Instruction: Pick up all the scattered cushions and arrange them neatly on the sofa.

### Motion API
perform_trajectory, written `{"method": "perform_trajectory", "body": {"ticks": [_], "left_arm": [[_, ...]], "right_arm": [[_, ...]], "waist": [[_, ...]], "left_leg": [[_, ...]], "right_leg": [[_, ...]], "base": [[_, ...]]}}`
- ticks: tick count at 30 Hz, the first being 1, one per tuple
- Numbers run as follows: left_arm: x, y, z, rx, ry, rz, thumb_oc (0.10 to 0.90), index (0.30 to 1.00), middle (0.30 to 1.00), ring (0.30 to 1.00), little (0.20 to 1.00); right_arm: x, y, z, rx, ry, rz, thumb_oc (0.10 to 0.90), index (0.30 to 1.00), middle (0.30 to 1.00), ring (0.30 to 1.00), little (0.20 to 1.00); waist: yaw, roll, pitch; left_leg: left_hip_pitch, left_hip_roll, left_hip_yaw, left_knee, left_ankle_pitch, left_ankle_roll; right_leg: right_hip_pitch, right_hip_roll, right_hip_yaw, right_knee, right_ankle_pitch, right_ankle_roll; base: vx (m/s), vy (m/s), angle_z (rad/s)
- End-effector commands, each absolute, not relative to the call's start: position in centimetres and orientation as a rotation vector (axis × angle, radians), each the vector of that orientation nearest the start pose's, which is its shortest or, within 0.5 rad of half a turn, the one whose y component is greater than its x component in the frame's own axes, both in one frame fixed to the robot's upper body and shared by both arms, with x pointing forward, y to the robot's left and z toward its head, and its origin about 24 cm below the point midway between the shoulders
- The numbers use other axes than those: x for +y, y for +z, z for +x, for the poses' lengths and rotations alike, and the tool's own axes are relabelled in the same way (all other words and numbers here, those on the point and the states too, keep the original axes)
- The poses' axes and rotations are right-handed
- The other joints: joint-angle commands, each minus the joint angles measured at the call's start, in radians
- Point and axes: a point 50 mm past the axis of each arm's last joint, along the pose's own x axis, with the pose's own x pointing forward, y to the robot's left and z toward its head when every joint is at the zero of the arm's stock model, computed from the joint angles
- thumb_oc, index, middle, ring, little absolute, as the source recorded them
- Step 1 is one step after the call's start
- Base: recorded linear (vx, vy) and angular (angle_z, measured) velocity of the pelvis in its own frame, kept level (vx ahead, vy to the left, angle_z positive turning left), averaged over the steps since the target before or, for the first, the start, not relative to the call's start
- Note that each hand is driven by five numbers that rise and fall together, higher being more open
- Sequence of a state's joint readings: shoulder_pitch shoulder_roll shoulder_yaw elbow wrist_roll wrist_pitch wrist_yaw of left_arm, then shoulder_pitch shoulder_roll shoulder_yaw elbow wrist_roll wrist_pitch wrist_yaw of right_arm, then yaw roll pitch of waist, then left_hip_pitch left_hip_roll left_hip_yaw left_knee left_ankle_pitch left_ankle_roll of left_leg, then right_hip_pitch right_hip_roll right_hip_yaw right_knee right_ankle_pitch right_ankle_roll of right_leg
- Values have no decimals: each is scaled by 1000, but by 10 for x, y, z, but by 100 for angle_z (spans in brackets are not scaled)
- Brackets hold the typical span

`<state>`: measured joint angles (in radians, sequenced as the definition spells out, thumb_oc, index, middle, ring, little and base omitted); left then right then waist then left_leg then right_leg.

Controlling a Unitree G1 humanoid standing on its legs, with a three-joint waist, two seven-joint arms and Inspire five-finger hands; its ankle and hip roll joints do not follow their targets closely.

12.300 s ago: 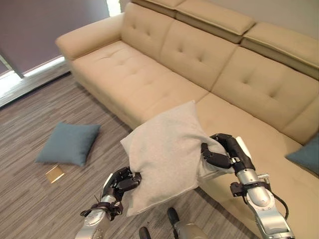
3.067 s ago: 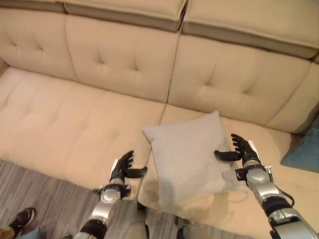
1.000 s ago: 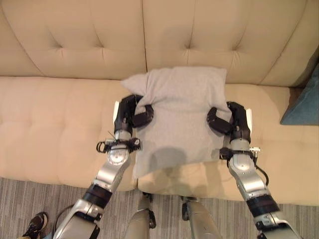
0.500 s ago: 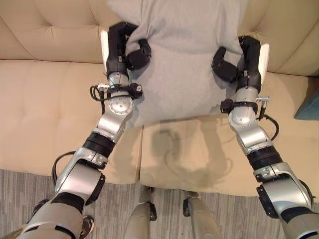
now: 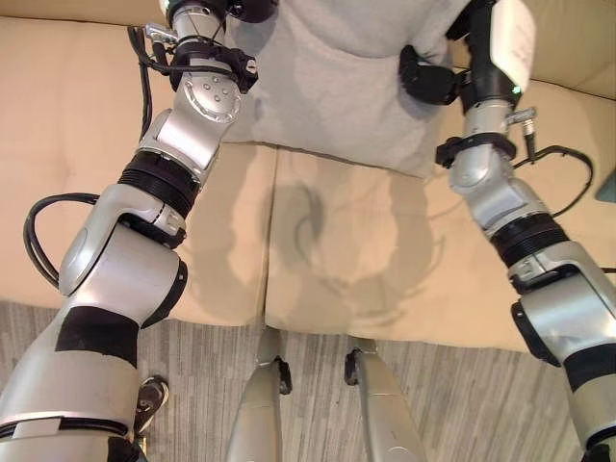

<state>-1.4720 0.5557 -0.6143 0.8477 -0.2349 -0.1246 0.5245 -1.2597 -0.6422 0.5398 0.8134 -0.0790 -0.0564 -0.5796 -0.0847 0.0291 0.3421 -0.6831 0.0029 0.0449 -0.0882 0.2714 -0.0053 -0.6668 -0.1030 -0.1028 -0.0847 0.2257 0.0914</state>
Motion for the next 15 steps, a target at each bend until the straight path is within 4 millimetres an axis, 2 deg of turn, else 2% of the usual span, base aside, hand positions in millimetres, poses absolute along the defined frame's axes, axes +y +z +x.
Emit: {"method": "perform_trajectory", "body": {"ticks": [1,2,3,4,6,7,8,9,10,11,14,15], "left_arm": [[89,361,379,-912,86,402,800,900,900,900,900],[90,360,379,-911,86,402,800,900,900,900,900],[94,352,382,-883,89,400,800,900,900,900,900],[103,339,386,-841,97,391,800,900,900,900,900],[110,331,387,-820,108,388,800,900,900,900,900],[122,321,390,-784,129,370,800,900,900,900,900],[131,318,390,-771,148,369,800,900,900,900,900],[131,318,390,-771,148,369,800,900,900,900,900],[148,315,389,-763,188,366,800,900,900,900,900],[149,314,389,-761,187,367,800,900,900,900,900],[178,302,382,-746,234,328,800,900,900,900,900],[192,281,375,-714,236,303,800,900,900,900,900]], "right_arm": [[-160,334,388,-824,-391,-767,800,900,900,900,900],[-160,333,388,-823,-391,-766,800,900,900,900,900],[-166,329,388,-805,-395,-761,800,900,900,900,900],[-177,320,389,-768,-406,-744,800,900,900,900,900],[-184,315,389,-748,-416,-725,800,900,900,900,900],[-196,306,388,-717,-437,-703,800,900,900,900,900],[-204,304,386,-709,-451,-683,800,900,900,900,900],[-205,304,386,-709,-452,-683,800,900,900,900,900],[-219,298,381,-696,-479,-644,800,900,900,900,900],[-219,297,381,-694,-478,-644,800,900,900,900,900],[-244,274,369,-648,-484,-563,800,900,900,900,900],[-255,249,360,-601,-463,-527,800,900,900,900,900]], "waist": [[7,-6,-174],[6,-6,-176],[6,-6,-178],[8,-6,-179],[9,-7,-181],[11,-7,-181],[10,-8,-185],[10,-9,-186],[8,-9,-187],[8,-10,-190],[5,-11,-200],[3,-14,-209]], "left_leg": [[109,6,6,1,-174,-98],[105,5,6,1,-168,-98],[104,5,6,1,-166,-99],[103,5,5,1,-165,-101],[104,5,6,1,-166,-102],[114,7,6,1,-173,-104],[117,8,5,1,-174,-105],[113,6,5,1,-169,-104],[117,7,6,1,-171,-105],[117,7,5,1,-170,-105],[145,13,7,1,-184,-107],[173,17,12,1,-191,-107]], "right_leg": [[61,5,-8,-1,-66,100],[58,4,-8,-2,-62,100],[57,3,-10,-1,-61,100],[56,4,-11,-1,-62,98],[57,5,-13,-1,-63,98],[65,6,-16,0,-69,97],[68,8,-15,0,-70,97],[65,7,-15,-1,-65,97],[70,7,-17,-2,-67,97],[70,7,-17,-2,-67,97],[99,7,-19,-2,-76,97],[127,7,-23,-3,-81,95]], "base": [[0,0,0],[0,0,0],[0,0,0],[0,0,0],[0,0,0],[0,0,0],[0,0,0],[0,0,0],[0,0,0],[0,0,0],[0,0,0],[0,0,0]]}}
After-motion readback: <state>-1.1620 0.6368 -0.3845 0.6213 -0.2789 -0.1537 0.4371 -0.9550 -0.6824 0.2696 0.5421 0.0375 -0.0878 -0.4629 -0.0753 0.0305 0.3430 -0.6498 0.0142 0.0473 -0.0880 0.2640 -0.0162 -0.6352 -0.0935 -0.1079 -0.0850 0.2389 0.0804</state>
